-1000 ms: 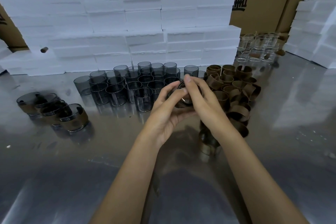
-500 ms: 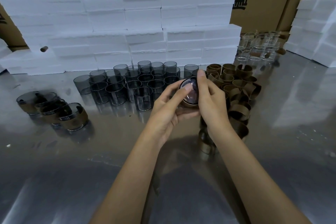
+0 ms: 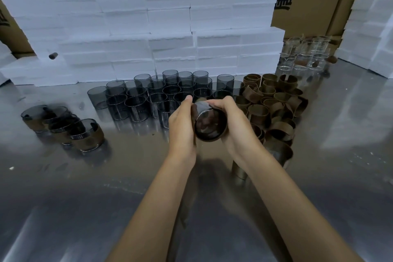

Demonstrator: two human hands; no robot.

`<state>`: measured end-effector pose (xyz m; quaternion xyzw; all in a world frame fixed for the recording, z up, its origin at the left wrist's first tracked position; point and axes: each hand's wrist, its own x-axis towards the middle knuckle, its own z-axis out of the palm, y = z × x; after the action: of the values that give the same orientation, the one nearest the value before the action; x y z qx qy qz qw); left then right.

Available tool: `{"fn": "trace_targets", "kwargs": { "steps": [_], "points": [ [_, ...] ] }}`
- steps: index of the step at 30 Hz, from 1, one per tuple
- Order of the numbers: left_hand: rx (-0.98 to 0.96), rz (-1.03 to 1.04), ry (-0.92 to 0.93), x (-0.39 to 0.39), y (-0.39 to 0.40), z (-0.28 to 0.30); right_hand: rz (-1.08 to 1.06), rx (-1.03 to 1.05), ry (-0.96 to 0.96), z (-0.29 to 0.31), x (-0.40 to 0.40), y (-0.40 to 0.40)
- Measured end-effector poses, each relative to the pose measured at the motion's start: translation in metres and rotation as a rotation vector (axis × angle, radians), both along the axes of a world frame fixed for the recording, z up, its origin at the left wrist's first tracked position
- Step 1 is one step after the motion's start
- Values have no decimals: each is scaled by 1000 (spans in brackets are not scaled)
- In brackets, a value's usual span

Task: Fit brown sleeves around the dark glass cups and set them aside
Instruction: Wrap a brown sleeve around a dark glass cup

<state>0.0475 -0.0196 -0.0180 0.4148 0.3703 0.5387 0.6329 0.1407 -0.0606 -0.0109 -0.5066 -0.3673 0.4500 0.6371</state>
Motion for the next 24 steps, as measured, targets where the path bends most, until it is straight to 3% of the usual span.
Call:
{"fn": "trace_targets", "kwargs": {
  "steps": [4,8,17,24],
  "points": [
    [57,-98,1,4,-5,3,36,-35,158,6,8,-6],
    [54,-164,1,10,-10,3,-78,-30,170,5,8,-6],
    [-78,-77,-42,13,-11,-2,-80,-87,312,-2,5,-5],
    [-56,-53,-7,13,-13,0,-76,-91,337,0,5,-6]
  ]
}}
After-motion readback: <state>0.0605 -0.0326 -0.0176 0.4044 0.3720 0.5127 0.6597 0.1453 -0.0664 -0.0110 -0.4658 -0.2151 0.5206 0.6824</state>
